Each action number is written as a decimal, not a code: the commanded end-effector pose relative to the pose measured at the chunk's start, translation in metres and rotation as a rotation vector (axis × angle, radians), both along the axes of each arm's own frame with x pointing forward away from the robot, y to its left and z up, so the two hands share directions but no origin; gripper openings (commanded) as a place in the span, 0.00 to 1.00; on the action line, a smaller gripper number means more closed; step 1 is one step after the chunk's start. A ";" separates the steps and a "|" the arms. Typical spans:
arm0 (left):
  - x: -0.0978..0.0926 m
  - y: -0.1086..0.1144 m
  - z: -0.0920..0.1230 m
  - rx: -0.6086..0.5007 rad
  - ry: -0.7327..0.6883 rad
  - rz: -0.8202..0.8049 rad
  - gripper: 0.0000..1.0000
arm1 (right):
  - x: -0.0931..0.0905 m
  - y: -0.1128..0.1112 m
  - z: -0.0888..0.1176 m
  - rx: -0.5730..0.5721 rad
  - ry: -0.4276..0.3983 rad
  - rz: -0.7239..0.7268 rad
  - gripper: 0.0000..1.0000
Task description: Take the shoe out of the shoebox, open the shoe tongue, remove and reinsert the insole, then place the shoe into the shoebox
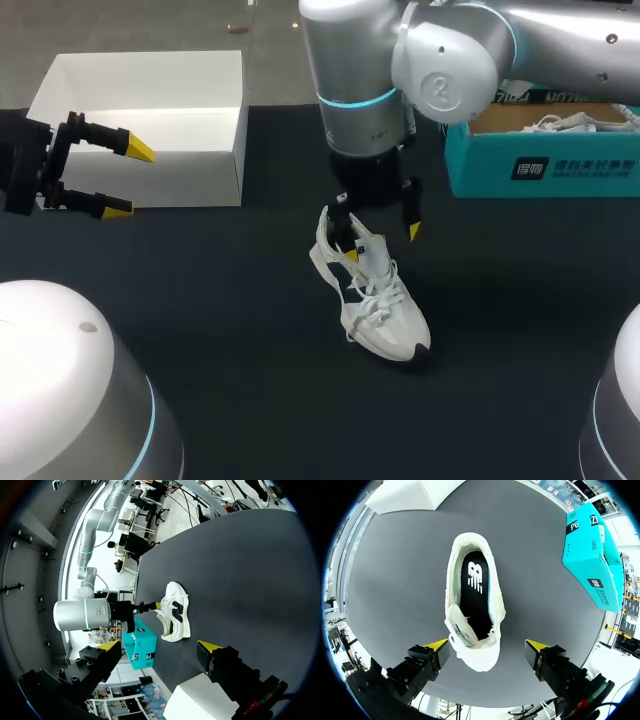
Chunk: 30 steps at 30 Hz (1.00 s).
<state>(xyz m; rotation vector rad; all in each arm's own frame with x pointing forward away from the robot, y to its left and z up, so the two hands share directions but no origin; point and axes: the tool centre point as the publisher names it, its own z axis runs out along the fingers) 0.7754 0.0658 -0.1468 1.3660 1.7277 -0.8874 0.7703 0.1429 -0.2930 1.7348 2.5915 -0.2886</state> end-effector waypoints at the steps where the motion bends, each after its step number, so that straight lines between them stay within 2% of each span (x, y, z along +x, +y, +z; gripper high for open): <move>1: 0.000 0.000 0.001 0.004 0.002 0.000 1.00 | -0.022 -0.015 0.004 0.057 -0.059 0.002 1.00; 3: 0.000 0.000 0.001 0.004 0.002 0.000 1.00 | -0.032 -0.014 0.005 0.070 -0.073 0.007 1.00; 4: 0.000 0.000 0.001 0.004 0.002 0.000 1.00 | -0.035 -0.014 0.005 0.067 -0.076 0.006 0.49; 5: 0.000 0.000 0.001 0.004 0.002 0.000 1.00 | -0.037 -0.014 0.004 0.063 -0.078 0.007 0.07; 6: 0.000 0.000 0.001 0.004 0.002 0.000 1.00 | -0.039 -0.015 0.003 0.072 -0.087 0.014 0.00; 10: 0.000 0.000 0.001 0.004 0.002 0.000 1.00 | -0.040 -0.015 -0.004 0.068 -0.092 0.019 0.00; 14: 0.000 0.000 0.001 0.004 0.002 0.000 1.00 | -0.031 -0.014 -0.015 0.101 -0.101 0.020 0.00; 19: 0.000 0.000 0.001 0.004 0.002 0.000 1.00 | -0.024 -0.009 -0.016 0.102 -0.103 0.034 0.00; 30: 0.000 0.000 0.001 0.004 0.002 0.000 1.00 | 0.007 0.000 -0.027 0.093 -0.092 0.051 0.00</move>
